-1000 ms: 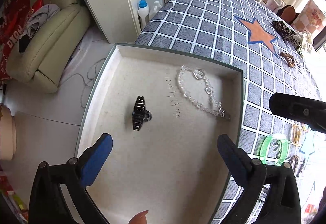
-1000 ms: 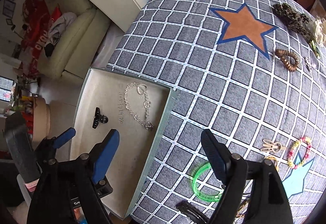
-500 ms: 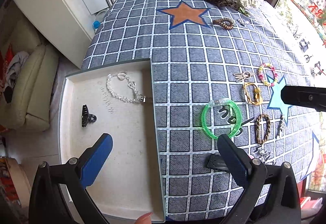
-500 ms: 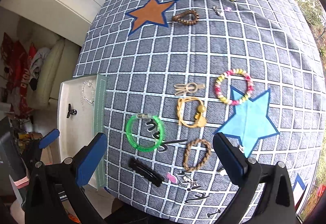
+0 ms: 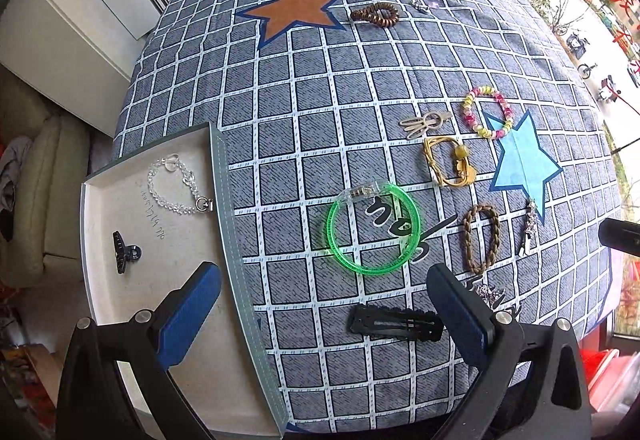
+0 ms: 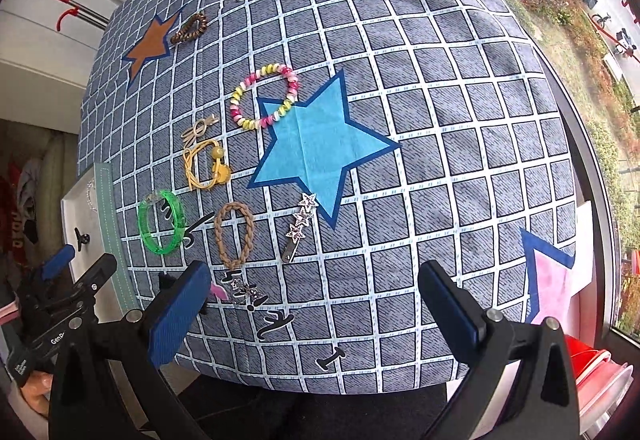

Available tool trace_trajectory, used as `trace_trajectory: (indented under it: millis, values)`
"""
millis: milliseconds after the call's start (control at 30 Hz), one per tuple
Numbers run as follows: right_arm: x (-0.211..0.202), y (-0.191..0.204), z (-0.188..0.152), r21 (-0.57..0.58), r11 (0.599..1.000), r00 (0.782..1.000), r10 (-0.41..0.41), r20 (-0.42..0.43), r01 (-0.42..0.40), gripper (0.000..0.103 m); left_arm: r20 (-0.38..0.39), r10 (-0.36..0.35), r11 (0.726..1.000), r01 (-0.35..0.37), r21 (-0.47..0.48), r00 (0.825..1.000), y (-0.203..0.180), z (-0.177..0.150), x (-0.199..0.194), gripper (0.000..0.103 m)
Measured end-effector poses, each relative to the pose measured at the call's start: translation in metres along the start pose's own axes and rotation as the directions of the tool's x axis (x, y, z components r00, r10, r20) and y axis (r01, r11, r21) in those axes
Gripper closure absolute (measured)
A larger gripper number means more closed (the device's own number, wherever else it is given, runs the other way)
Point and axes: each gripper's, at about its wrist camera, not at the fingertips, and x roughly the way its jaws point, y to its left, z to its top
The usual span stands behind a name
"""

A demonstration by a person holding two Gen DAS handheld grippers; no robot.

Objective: Organize jewelry
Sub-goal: 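Move both tools back over the jewelry on the checked cloth, then grasp the green glow bracelet with the left tool while the right tool grasps the pink star hair clip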

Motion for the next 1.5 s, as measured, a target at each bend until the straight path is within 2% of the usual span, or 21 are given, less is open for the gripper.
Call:
trace_trajectory:
  millis: [200, 633, 700, 767, 800, 867, 1033, 1133, 1167, 1200, 1333, 1400, 1433, 1467, 1500]
  values:
    - [0.011, -0.013, -0.007, 0.041, 0.999, 1.0, -0.016, -0.027, 0.017, 0.0, -0.027, -0.007, 0.998, 0.009, 0.056, 1.0, -0.015, -0.002, 0.012, 0.0]
    - [0.042, -0.009, -0.012, 0.025, 0.998, 0.995, -0.049, -0.091, 0.052, 0.0, -0.055, -0.008, 0.995, 0.014, 0.102, 0.998, -0.032, 0.002, 0.033, 0.0]
    - [0.047, -0.006, -0.012, 0.018, 0.998, 0.994, -0.055, -0.096, 0.056, 0.0, -0.058, -0.01, 0.993, 0.016, 0.114, 0.998, -0.036, 0.003, 0.037, 0.009]
    - [0.051, -0.004, -0.011, 0.012, 0.998, 0.993, -0.066, -0.096, 0.067, 0.0, -0.069, -0.01, 0.992, 0.018, 0.121, 0.998, -0.038, 0.003, 0.042, 0.01]
    - [0.054, -0.002, -0.01, 0.011, 0.997, 0.993, -0.07, -0.095, 0.072, 0.0, -0.07, -0.013, 0.992, 0.021, 0.122, 0.997, -0.039, 0.003, 0.045, 0.018]
    - [0.059, -0.002, -0.009, 0.015, 0.996, 0.992, -0.082, -0.096, 0.084, 0.0, -0.082, -0.018, 0.991, 0.029, 0.129, 0.996, -0.04, 0.004, 0.051, 0.026]
    - [0.075, 0.001, -0.003, 0.027, 0.994, 0.99, -0.105, -0.093, 0.107, 0.001, -0.073, -0.014, 0.989, 0.024, 0.145, 0.997, -0.045, 0.006, 0.06, 0.028]
    - [0.083, 0.005, -0.002, 0.015, 0.993, 0.99, -0.114, -0.085, 0.116, 0.006, -0.056, -0.003, 0.985, 0.013, 0.172, 0.998, -0.048, 0.009, 0.063, 0.031]
    - [0.087, 0.006, 0.0, 0.01, 0.993, 0.989, -0.119, -0.082, 0.12, 0.012, -0.062, -0.008, 0.984, 0.019, 0.175, 0.998, -0.051, 0.01, 0.065, 0.034]
    - [0.091, 0.01, -0.001, 0.003, 0.992, 0.989, -0.127, -0.081, 0.128, 0.021, -0.069, -0.009, 0.984, 0.021, 0.174, 0.998, -0.052, 0.011, 0.067, 0.043]
    - [0.099, 0.026, -0.003, -0.045, 0.98, 0.979, -0.198, -0.056, 0.195, 0.03, -0.068, -0.029, 0.987, 0.039, 0.153, 0.997, -0.054, 0.011, 0.07, 0.048]
    - [0.1, 0.035, -0.006, -0.067, 0.972, 0.972, -0.23, -0.044, 0.227, 0.038, -0.074, -0.059, 0.986, 0.07, 0.149, 0.995, -0.057, 0.011, 0.07, 0.062]
    - [0.101, 0.039, -0.007, -0.075, 0.971, 0.972, -0.23, -0.037, 0.227, 0.04, -0.074, -0.061, 0.986, 0.071, 0.154, 0.995, -0.058, 0.011, 0.07, 0.063]
    - [0.102, 0.041, -0.008, -0.083, 0.97, 0.972, -0.232, -0.035, 0.228, 0.044, -0.072, -0.064, 0.984, 0.075, 0.16, 0.995, -0.059, 0.011, 0.07, 0.07]
    - [0.101, 0.044, -0.008, -0.09, 0.97, 0.972, -0.231, -0.031, 0.228, 0.053, -0.073, -0.078, 0.983, 0.089, 0.161, 0.994, -0.062, 0.011, 0.07, 0.082]
